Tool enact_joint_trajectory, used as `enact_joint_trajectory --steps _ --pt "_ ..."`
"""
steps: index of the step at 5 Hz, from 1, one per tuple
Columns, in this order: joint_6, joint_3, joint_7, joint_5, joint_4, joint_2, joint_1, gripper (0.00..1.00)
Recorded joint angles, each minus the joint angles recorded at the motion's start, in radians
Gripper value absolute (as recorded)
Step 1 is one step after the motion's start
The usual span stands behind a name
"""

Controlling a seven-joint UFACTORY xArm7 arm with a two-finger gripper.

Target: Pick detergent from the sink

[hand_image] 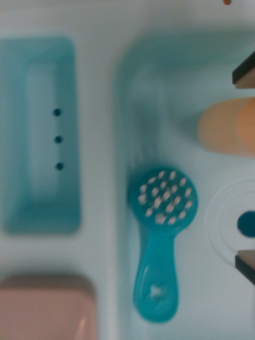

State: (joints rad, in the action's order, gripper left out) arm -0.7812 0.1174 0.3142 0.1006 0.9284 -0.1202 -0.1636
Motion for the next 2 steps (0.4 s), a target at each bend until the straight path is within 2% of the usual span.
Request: enact_joint_trajectory --steps 1,2 --pt "0.026 0.005 0.009 0.0025 -0.021 -0.005 -0.0038 0.0" --pt "0.026 0.005 0.009 0.0025 -0.021 -0.005 -0.0038 0.0"
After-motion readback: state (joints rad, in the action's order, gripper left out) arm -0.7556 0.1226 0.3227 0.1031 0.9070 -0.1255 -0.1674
